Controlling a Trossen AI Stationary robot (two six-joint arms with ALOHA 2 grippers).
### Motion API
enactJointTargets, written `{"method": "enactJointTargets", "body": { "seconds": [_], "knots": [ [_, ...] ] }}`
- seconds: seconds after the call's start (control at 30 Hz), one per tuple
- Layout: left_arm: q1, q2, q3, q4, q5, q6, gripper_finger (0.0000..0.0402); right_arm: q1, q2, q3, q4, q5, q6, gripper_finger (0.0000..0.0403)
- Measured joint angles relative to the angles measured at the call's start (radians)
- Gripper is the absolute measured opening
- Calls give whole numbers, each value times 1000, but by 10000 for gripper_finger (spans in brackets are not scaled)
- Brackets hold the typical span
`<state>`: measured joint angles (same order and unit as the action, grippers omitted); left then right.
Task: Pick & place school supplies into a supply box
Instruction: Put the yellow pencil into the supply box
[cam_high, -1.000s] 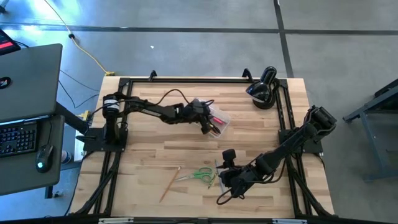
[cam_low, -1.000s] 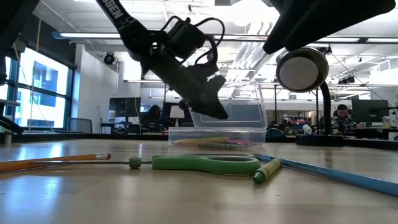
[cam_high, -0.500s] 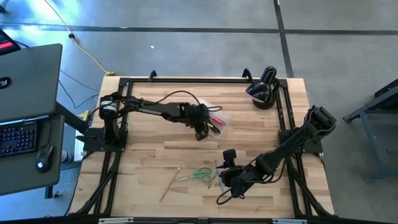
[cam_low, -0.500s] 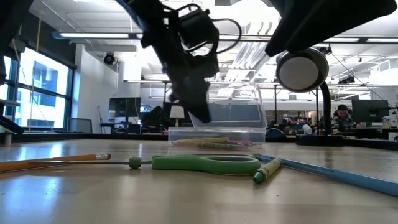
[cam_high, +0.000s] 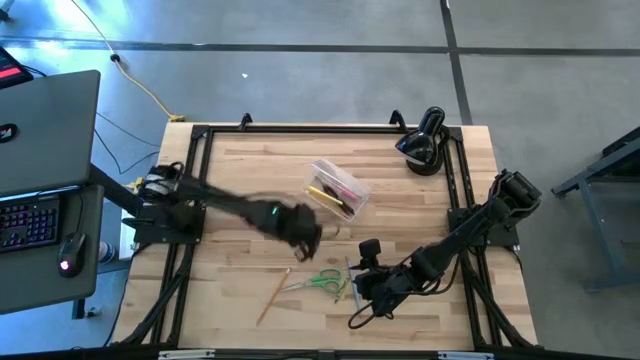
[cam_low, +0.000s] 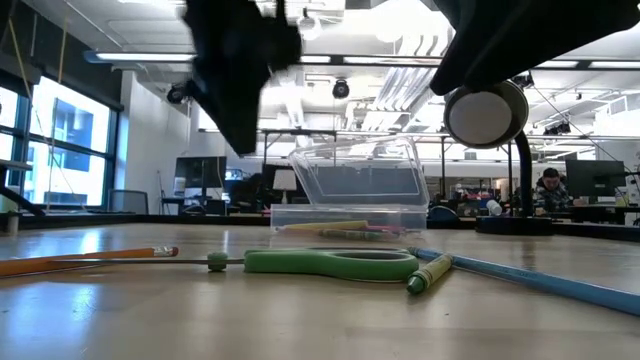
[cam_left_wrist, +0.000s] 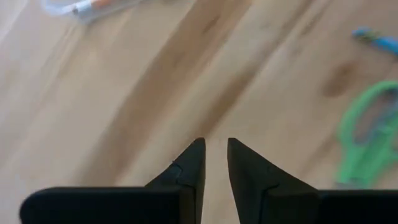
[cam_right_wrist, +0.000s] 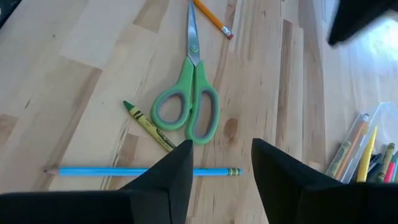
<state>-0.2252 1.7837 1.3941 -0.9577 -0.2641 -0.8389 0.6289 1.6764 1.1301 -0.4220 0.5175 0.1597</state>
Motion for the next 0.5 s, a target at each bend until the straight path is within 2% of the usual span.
{"method": "enactJointTargets", "body": {
  "seconds": [0.1, 0.27, 0.43, 0.5],
  "knots": [
    [-151, -14, 1, -3, -112, -226, 95, 0, 0, 0, 0, 2, -3, 142],
    [-389, 9, -19, 27, -238, -538, 95, 0, 0, 0, 0, 3, -8, 142],
    [-573, 64, -43, 11, -296, -951, 95, 0, 0, 0, 0, 3, -6, 142],
    [-630, 95, -50, -11, -351, -1080, 95, 0, 0, 0, 0, 0, -6, 142]
  ]
}}
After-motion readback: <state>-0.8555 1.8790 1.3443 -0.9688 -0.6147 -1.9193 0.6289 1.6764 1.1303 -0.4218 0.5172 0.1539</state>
